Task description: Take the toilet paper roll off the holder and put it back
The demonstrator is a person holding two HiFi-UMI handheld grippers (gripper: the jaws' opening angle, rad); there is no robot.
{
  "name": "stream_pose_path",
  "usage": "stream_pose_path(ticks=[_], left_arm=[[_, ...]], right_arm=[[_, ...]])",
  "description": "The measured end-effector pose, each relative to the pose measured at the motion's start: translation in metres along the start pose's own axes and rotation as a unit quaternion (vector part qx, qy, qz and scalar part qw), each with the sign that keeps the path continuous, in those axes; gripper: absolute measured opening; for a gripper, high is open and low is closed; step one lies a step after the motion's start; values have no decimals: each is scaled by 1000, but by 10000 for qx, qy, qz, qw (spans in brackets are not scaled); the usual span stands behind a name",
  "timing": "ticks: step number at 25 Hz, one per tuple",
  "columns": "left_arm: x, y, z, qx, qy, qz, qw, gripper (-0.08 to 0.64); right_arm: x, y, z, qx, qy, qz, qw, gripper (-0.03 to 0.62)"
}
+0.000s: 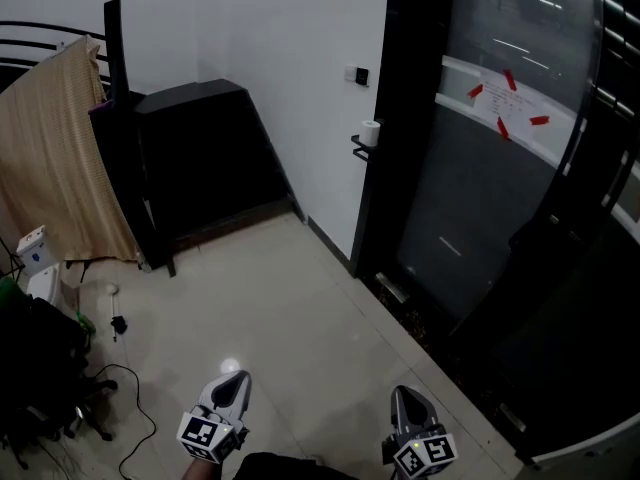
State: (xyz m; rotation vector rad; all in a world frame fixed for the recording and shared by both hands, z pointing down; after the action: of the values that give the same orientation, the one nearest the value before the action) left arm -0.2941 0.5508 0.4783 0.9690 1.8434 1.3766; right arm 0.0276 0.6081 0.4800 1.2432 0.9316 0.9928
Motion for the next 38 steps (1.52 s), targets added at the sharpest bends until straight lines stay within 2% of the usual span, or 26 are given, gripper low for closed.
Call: stream_pose_path(ticks=[7,10,13,19,25,28,33,38], left_arm=[[-38,-12,3,-24,135,45,9999,8],[-53,-17,-8,-160,140,4,9998,8],[-80,-14,-32,-138,169,61,9997,8],[-157,-47,-65,-47,463,291,9985,8],[-224,-76,-112,-270,762,485,9955,8],[-249,-86,-129,-387,889,524,9939,8],[-280,-84,-158,-450,973,449,9932,8],[-327,-74,-155,-230,1038,233,9941,8]], right_arm=[[-21,4,31,-33,110,48,9999,14],[-36,3,40,11,290,133,9995,14],[-57,4,47,74,401,113,9991,14],[-129,-12,57,310,471,199,9982,14],[-216,-30,44,664,269,311,9969,14],[-246,-29,36,668,262,281,9970,14],[-277,-21,36,648,295,100,9974,14],[-297,-15,78,514,606,-13,9968,14]])
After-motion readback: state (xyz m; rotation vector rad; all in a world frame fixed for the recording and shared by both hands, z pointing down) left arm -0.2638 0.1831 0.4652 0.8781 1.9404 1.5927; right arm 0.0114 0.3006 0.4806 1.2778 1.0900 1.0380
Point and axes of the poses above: the fingertips, and each gripper's own axes: x backward along the fingers, z to its right, y out of its underside, the point moved 3 cm from there along x, backward along the fingers, and after that the axes turned 9 degrees about x, right-handed, at the moved point
